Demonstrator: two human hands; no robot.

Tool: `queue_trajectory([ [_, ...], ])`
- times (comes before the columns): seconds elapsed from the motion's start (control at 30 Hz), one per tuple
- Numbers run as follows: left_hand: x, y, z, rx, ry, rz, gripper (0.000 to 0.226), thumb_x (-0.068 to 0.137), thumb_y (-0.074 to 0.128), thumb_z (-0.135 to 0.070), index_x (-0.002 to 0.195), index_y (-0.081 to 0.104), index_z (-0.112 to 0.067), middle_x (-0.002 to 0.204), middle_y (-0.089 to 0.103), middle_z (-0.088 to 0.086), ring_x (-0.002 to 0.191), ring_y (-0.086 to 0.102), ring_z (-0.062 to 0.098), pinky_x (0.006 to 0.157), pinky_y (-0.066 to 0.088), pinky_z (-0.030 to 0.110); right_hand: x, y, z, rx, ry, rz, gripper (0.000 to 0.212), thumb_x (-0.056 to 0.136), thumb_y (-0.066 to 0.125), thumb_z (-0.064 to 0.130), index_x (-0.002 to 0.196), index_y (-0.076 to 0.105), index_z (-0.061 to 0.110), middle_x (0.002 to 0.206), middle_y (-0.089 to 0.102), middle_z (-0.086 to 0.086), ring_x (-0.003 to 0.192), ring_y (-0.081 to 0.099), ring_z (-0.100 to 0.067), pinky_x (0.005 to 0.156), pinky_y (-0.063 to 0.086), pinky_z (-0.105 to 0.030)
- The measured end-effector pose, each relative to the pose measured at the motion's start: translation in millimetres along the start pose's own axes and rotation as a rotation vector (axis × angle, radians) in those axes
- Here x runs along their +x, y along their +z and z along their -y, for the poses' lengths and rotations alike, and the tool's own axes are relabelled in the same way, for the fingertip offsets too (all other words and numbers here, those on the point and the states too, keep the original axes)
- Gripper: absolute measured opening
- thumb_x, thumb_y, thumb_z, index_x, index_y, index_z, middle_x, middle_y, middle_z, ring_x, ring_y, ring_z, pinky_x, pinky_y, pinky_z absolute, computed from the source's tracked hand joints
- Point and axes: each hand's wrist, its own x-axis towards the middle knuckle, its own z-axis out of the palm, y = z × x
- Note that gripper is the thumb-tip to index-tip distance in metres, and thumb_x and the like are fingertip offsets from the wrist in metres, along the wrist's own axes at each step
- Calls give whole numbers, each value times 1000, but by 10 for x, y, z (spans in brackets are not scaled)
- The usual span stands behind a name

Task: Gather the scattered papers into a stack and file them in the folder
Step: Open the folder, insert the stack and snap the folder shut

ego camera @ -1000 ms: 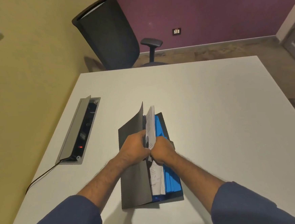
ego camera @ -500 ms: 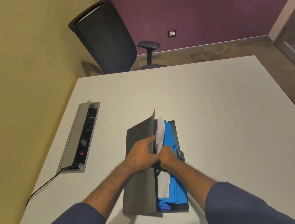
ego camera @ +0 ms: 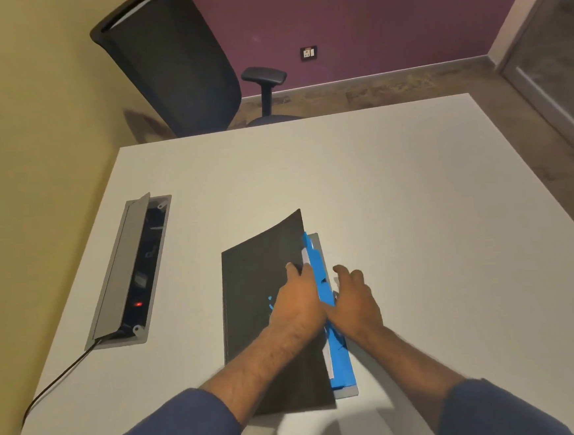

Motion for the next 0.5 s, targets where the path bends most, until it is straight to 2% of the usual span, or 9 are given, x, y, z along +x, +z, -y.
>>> queue_trajectory([
  [0.07, 20, 106, -45, -11, -30, -10, 38, 94, 56, -21, 130, 46, -13, 145, 37, 17, 103, 65, 33, 90, 56, 43, 24, 83, -63, -38, -20, 90, 48, 89, 56, 52, 129, 44, 28, 113, 53, 0, 93, 61, -20, 77, 55, -32],
  [0.17, 61, 223, -23, -34, -39, -30, 41, 91, 56, -12, 131, 46, -15, 144, 40, 16, 105, 64, 32, 87, 55, 38, 66, 107, -210, 23, 30, 112, 19, 94, 52, 25, 111, 59, 20, 102, 62, -2, 89, 63, -23, 77, 55, -34],
  [0.2, 73, 261, -6, -42, -41, -28, 45, 89, 57, -7, 132, 45, -15, 144, 41, 15, 107, 63, 31, 88, 55, 37, 77, 100, -263, 63, 50, 107, 16, 92, 50, 16, 104, 61, 18, 97, 65, -2, 85, 62, -23, 73, 53, -32],
  [0.27, 82, 343, 37, -51, -19, -8, 53, 85, 59, -3, 134, 44, -16, 143, 43, 11, 111, 61, 28, 90, 54, 36, 97, 80, -340, 177, 98, 78, 19, 89, 49, 4, 97, 63, 14, 89, 66, -1, 79, 59, -20, 63, 46, -18],
  [0.33, 86, 441, 106, -67, 36, 12, 50, 84, 60, -8, 131, 45, -17, 130, 50, 5, 107, 60, 25, 88, 53, 35, 123, 61, -388, 271, 136, 38, 18, 88, 53, -1, 96, 64, 11, 88, 65, -1, 77, 58, -20, 60, 39, -9],
  [0.4, 92, 551, 233, -72, 94, 11, 43, 86, 59, -17, 127, 48, -18, 121, 54, 2, 103, 60, 22, 87, 51, 32, 145, 48, -437, 384, 181, 27, 16, 88, 55, -3, 97, 63, 8, 89, 66, -7, 72, 61, -27, 59, 46, -17],
  [0.5, 129, 707, 558, 23, 106, -5, 48, 91, 61, -31, 137, 49, -22, 140, 50, 3, 121, 52, 19, 103, 43, 29, 150, 27, -511, 517, 255, 15, 11, 90, 58, -2, 97, 62, 5, 89, 67, -17, 60, 60, -29, 46, 48, -22],
])
